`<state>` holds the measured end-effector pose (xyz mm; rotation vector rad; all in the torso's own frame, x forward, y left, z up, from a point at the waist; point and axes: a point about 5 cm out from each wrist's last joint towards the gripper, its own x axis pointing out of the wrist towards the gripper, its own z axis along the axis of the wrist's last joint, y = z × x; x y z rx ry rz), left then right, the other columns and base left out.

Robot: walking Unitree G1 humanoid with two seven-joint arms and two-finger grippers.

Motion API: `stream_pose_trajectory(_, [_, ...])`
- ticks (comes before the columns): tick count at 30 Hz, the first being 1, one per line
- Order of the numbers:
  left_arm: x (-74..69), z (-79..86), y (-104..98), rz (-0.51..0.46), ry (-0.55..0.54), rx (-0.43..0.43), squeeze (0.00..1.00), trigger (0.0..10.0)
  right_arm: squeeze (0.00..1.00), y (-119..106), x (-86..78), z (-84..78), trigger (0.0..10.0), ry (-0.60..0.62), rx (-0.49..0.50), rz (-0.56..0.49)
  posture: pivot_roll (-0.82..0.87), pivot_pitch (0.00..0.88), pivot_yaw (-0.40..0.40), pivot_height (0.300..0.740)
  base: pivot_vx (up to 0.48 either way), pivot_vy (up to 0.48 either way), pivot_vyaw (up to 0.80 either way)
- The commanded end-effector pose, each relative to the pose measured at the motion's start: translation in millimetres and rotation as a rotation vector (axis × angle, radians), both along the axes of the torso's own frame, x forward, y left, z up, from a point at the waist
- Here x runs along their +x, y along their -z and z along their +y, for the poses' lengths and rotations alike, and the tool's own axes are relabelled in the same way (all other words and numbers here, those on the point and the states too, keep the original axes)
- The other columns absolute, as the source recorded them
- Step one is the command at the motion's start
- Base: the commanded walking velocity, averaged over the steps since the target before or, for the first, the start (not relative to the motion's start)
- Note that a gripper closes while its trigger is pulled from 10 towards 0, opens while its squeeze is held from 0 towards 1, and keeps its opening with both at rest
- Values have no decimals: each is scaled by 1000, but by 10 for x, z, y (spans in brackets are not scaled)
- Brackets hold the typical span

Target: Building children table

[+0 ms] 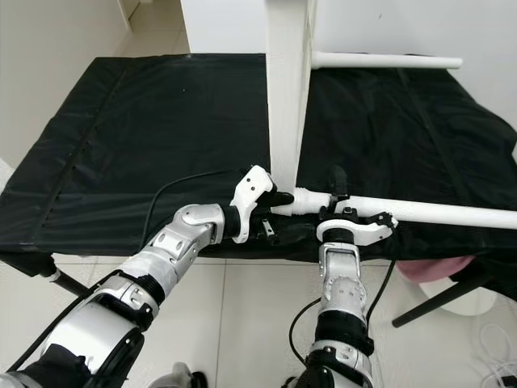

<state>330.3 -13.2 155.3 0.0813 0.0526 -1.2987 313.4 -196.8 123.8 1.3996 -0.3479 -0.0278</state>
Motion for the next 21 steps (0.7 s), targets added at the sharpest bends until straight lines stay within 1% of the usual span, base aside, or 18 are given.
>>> stream_pose_trajectory(1, [6,69,175,51,12,60,0,10000,0,151,-127,418,10000,-30,143,32,-126,120,102,740,0,0,0])
stream_pose_trajectory(6, [32,71,151,40,25,64,0,10000,0,74,-154,454,10000,-44,121,14,-128,121,104,740,0,0,0])
stream_pose_trajectory(7, [46,69,132,30,29,69,0,10000,0,-18,-171,489,10000,-68,101,-26,-130,121,106,740,0,0,0])
stream_pose_trajectory(8, [46,69,132,30,29,69,0,10000,0,-18,-171,489,10000,-68,101,-26,-130,121,106,740,0,0,0])
stream_pose_trajectory(9, [60,67,115,25,32,70,0,10000,0,-114,-191,523,10000,-90,79,-63,-134,122,106,740,0,0,0])
stream_pose_trajectory(10, [74,65,95,19,33,69,0,10000,0,-247,-213,560,10000,-121,58,-125,-135,123,107,740,0,0,0])
stream_pose_trajectory(13, [74,65,95,19,33,69,0,10000,0,-247,-213,560,10000,-121,58,-125,-135,123,107,740,0,0,0])
stream_pose_trajectory(15, [88,62,77,6,39,75,0,10000,0,-486,-264,620,10000,-169,17,-227,-138,123,105,740,0,0,0])
stream_pose_trajectory(16, [89,61,74,4,40,76,0,10000,0,-551,-281,637,10000,-182,5,-253,-138,123,105,740,0,0,0])
stream_pose_trajectory(17, [89,61,74,4,40,76,0,10000,0,-551,-281,637,10000,-182,5,-253,-138,123,105,740,0,0,0])
stream_pose_trajectory(19, [92,57,73,3,44,74,0,10000,0,-624,-324,642,10000,-189,-3,-268,-139,126,104,740,0,0,0])
stream_pose_trajectory(21, [94,54,75,1,51,72,0,10000,0,-640,-371,627,10000,-186,-9,-264,-142,129,103,740,0,0,0])
